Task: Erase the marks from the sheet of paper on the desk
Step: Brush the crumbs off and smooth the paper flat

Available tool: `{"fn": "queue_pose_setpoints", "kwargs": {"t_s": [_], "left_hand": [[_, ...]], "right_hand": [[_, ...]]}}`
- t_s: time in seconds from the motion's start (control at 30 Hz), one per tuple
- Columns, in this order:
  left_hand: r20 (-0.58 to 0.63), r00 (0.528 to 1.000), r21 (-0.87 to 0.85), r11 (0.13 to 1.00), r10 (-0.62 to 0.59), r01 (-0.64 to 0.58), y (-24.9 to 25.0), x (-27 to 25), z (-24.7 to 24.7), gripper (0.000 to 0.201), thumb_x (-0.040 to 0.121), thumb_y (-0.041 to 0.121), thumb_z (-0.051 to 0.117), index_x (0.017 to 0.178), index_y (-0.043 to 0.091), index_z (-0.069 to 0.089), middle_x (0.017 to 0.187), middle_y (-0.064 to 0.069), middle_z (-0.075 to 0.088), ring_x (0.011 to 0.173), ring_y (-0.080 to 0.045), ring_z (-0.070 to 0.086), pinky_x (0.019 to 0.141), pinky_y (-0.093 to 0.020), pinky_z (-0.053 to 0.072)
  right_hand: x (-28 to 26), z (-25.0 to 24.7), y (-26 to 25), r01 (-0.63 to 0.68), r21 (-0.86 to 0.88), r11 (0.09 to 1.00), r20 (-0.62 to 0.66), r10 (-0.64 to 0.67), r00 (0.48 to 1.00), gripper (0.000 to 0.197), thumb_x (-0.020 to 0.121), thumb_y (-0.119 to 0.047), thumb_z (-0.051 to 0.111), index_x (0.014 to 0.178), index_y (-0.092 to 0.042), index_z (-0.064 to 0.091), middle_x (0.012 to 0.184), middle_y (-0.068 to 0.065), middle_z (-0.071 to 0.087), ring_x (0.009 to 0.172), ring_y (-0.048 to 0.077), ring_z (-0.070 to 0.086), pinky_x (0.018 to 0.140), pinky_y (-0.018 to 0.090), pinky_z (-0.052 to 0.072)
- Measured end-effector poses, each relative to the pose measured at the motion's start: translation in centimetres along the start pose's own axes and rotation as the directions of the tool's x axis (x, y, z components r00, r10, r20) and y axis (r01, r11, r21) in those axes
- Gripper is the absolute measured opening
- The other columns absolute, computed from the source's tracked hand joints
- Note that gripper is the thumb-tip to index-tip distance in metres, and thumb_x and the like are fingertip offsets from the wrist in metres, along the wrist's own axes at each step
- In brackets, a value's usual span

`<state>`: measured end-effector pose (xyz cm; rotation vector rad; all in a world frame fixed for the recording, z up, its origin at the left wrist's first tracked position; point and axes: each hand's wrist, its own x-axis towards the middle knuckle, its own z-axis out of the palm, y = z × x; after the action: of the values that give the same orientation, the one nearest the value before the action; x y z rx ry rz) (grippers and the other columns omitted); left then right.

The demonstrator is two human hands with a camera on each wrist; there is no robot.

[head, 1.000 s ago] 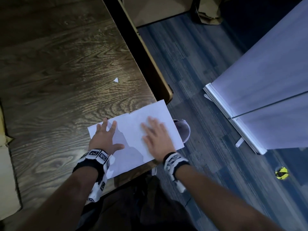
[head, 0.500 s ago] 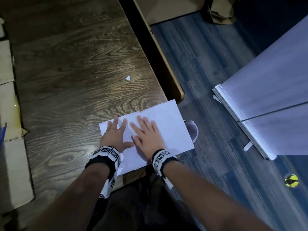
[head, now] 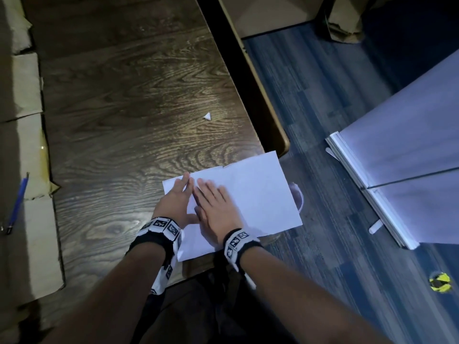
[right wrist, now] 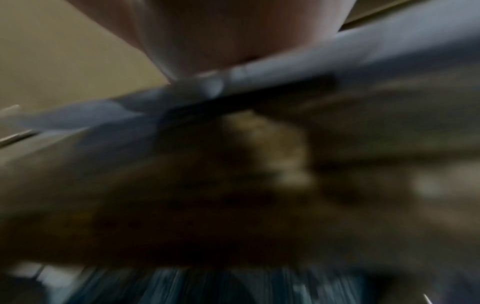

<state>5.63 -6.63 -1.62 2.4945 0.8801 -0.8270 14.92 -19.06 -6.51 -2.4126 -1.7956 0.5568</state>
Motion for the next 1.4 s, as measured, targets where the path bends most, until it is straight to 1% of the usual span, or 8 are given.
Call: {"fn": "queue_pose_setpoints", "kwargs": {"t_s": [0.23, 0.33, 0.5, 0.63, 0.8, 1.0, 1.27, 1.4], "left_hand": [[0.053, 0.995, 0.021, 0.996, 0.080, -0.082, -2.6, 0.9, -1.6, 0.087, 0.089, -0.014, 0.044, 0.160, 0.021, 0.008, 0.165, 0.011, -0.010, 0.147, -0.015, 0.028, 0.081, -0.029, 0.048], [0.081, 0.994, 0.025, 0.996, 0.078, -0.080, -2.4, 1.1, -1.9, 0.088, 0.088, -0.014, 0.044, 0.160, 0.022, 0.008, 0.165, 0.013, -0.010, 0.150, -0.014, 0.021, 0.094, -0.028, 0.048], [0.079, 0.991, 0.076, 0.991, 0.108, -0.114, -3.0, 1.4, -2.3, 0.081, 0.091, -0.010, 0.039, 0.160, 0.023, 0.009, 0.166, 0.011, -0.008, 0.150, -0.015, 0.021, 0.101, -0.026, 0.041], [0.110, 0.991, 0.116, 0.989, 0.076, -0.088, -2.5, 1.3, -2.1, 0.084, 0.090, -0.012, 0.039, 0.160, 0.020, 0.004, 0.165, 0.010, -0.012, 0.144, -0.020, 0.034, 0.091, -0.027, 0.043], [0.149, 0.987, 0.199, 0.977, 0.051, -0.080, -2.0, 1.6, -2.5, 0.083, 0.091, -0.011, 0.041, 0.159, 0.017, 0.002, 0.165, 0.008, -0.015, 0.124, -0.027, 0.054, 0.080, -0.033, 0.050], [0.173, 0.984, 0.248, 0.966, 0.036, -0.079, -1.5, 1.2, -2.9, 0.081, 0.091, -0.010, 0.037, 0.159, 0.017, 0.002, 0.165, 0.006, -0.016, 0.128, -0.028, 0.050, 0.088, -0.035, 0.047], [0.139, 0.990, 0.256, 0.965, 0.028, -0.063, -1.3, 1.2, -2.4, 0.080, 0.091, -0.008, 0.040, 0.158, 0.013, 0.003, 0.166, -0.001, -0.014, 0.116, -0.030, 0.057, 0.074, -0.034, 0.046], [0.137, 0.990, 0.293, 0.955, 0.013, -0.053, -0.9, 1.4, -2.2, 0.079, 0.091, -0.008, 0.038, 0.158, 0.011, 0.001, 0.166, -0.004, -0.014, 0.117, -0.029, 0.057, 0.070, -0.032, 0.041]], "right_hand": [[-2.4, -2.7, 11.5, -0.383, 0.017, 0.924, -0.128, 0.381, 0.916, 0.061, 0.101, -0.039, 0.009, 0.157, -0.014, 0.015, 0.165, 0.008, 0.009, 0.152, 0.028, 0.011, 0.122, 0.050, 0.014], [-2.2, -3.3, 9.7, -0.420, 0.039, 0.907, -0.121, 0.422, 0.899, 0.063, 0.101, -0.039, 0.007, 0.156, -0.009, 0.015, 0.164, 0.014, 0.015, 0.149, 0.032, 0.017, 0.119, 0.049, 0.019], [-1.2, 1.0, -1.6, 0.049, 0.134, 0.990, -0.016, -0.047, 0.999, 0.053, 0.106, -0.039, 0.021, 0.157, -0.025, 0.017, 0.166, 0.002, 0.008, 0.153, 0.023, 0.004, 0.123, 0.045, 0.005], [-1.7, 0.0, 4.9, -0.118, 0.075, 0.990, -0.100, 0.125, 0.987, 0.054, 0.103, -0.040, 0.021, 0.156, -0.028, 0.023, 0.165, 0.002, 0.013, 0.152, 0.025, 0.011, 0.122, 0.048, 0.012], [-4.7, -2.9, 12.6, -0.500, 0.150, 0.853, -0.185, 0.521, 0.833, 0.058, 0.103, -0.039, 0.016, 0.157, -0.018, 0.018, 0.165, 0.009, 0.013, 0.152, 0.029, 0.010, 0.123, 0.050, 0.010], [-4.9, 1.5, 0.9, 0.039, 0.062, 0.997, -0.066, -0.035, 0.997, 0.051, 0.104, -0.038, 0.029, 0.155, -0.031, 0.024, 0.164, 0.004, 0.017, 0.151, 0.028, 0.015, 0.123, 0.046, 0.013], [-8.4, -3.1, 15.9, -0.491, 0.097, 0.866, -0.144, 0.501, 0.853, 0.059, 0.101, -0.048, 0.008, 0.157, -0.029, 0.011, 0.166, 0.003, 0.001, 0.153, 0.024, 0.000, 0.123, 0.051, 0.009], [-5.2, -1.6, 9.1, -0.258, 0.178, 0.950, -0.184, 0.290, 0.939, 0.055, 0.101, -0.040, 0.028, 0.153, -0.025, 0.031, 0.163, 0.008, 0.021, 0.150, 0.031, 0.019, 0.120, 0.051, 0.017]]}}
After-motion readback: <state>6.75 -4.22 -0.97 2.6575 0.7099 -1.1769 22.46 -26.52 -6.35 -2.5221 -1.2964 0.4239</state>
